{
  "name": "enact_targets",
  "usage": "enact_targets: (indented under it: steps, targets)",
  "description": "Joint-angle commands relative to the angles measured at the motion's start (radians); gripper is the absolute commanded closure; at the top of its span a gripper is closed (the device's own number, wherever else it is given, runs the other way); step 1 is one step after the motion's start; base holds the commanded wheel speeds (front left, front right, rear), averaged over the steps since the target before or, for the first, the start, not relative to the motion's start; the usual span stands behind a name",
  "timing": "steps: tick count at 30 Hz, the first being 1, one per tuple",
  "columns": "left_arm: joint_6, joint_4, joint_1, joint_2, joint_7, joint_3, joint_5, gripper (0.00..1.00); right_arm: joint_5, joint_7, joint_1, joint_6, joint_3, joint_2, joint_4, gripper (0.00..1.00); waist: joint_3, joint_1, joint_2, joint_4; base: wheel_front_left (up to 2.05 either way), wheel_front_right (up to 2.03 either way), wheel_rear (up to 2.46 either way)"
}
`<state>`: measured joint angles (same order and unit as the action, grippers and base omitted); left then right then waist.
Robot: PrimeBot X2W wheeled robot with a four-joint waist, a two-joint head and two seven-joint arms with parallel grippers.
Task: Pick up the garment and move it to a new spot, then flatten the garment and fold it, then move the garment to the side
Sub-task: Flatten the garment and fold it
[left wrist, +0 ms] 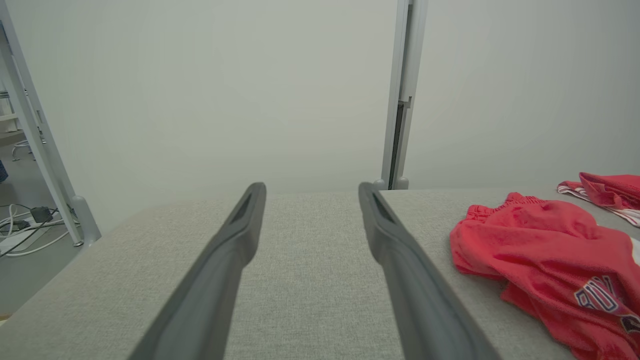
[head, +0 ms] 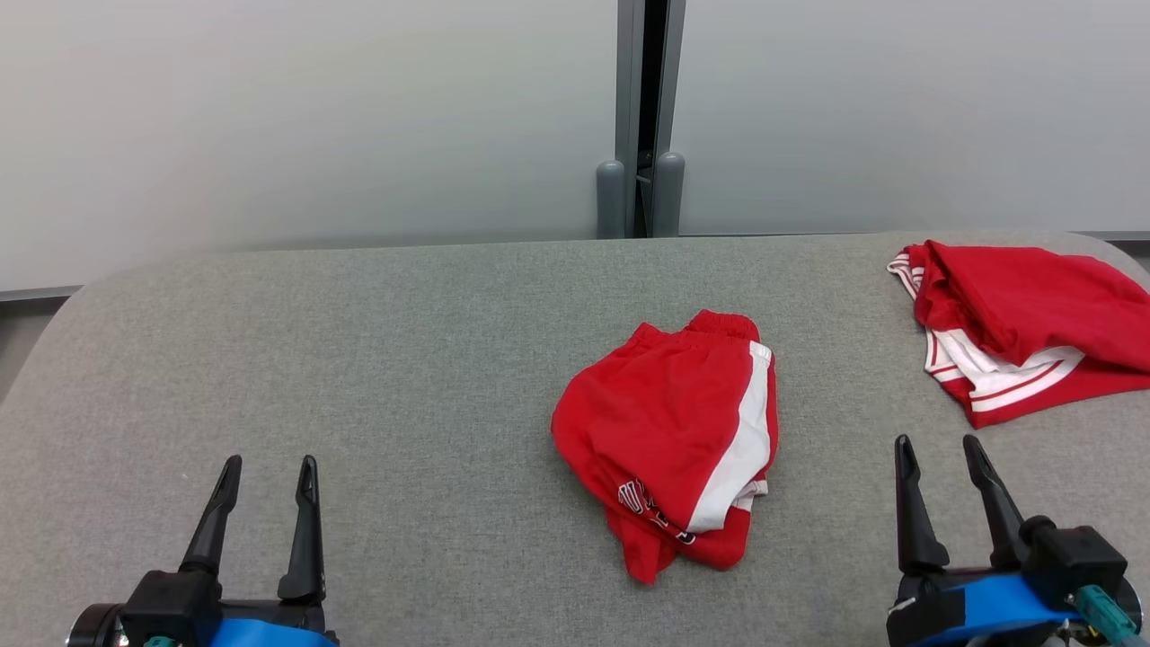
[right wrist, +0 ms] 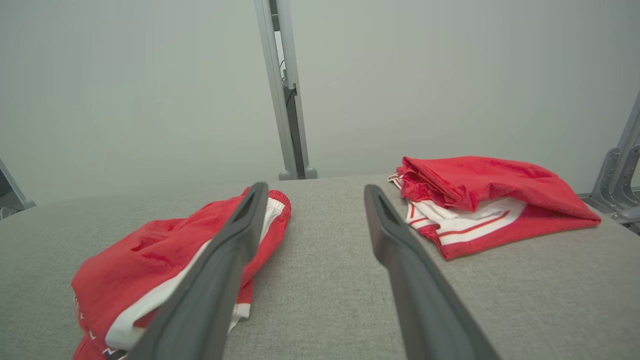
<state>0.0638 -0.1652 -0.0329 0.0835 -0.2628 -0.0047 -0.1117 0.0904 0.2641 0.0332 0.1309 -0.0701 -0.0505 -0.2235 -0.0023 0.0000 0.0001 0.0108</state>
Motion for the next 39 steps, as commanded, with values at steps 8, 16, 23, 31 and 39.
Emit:
enact_targets:
  steps: [8, 16, 23, 31, 39]
  targets:
    - [0.015, 0.005, -0.017, -0.012, -0.002, 0.009, 0.020, 0.00, -0.036, 0.000, 0.139, 0.000, 0.048, 0.000, -0.011, 0.00, 0.024, 0.0000, -0.0001, 0.003, 0.00, 0.00, 0.00]
    - [0.024, 0.000, -0.068, -0.022, -0.002, -0.009, 0.024, 0.00, -0.088, -0.032, 0.377, 0.000, 0.076, -0.008, -0.130, 0.00, 0.089, 0.0000, -0.0001, 0.037, 0.00, 0.00, 0.00]
    - [0.028, -0.001, -0.118, -0.028, -0.002, -0.030, 0.014, 0.00, -0.125, -0.139, 0.520, 0.000, 0.051, -0.031, -0.336, 0.00, 0.159, 0.0000, -0.0001, 0.081, 0.00, 0.00, 0.00]
    - [0.023, -0.005, -0.157, -0.031, -0.002, -0.049, 0.005, 0.00, -0.142, -0.184, 0.589, 0.000, 0.020, -0.046, -0.598, 0.00, 0.209, 0.0000, -0.0001, 0.126, 0.00, 0.00, 0.00]
    - [0.012, -0.009, -0.168, -0.031, -0.002, -0.061, -0.012, 0.00, -0.144, -0.171, 0.622, 0.000, 0.008, -0.050, -0.787, 0.00, 0.225, 0.0000, -0.0001, 0.144, 0.00, 0.00, 0.00]
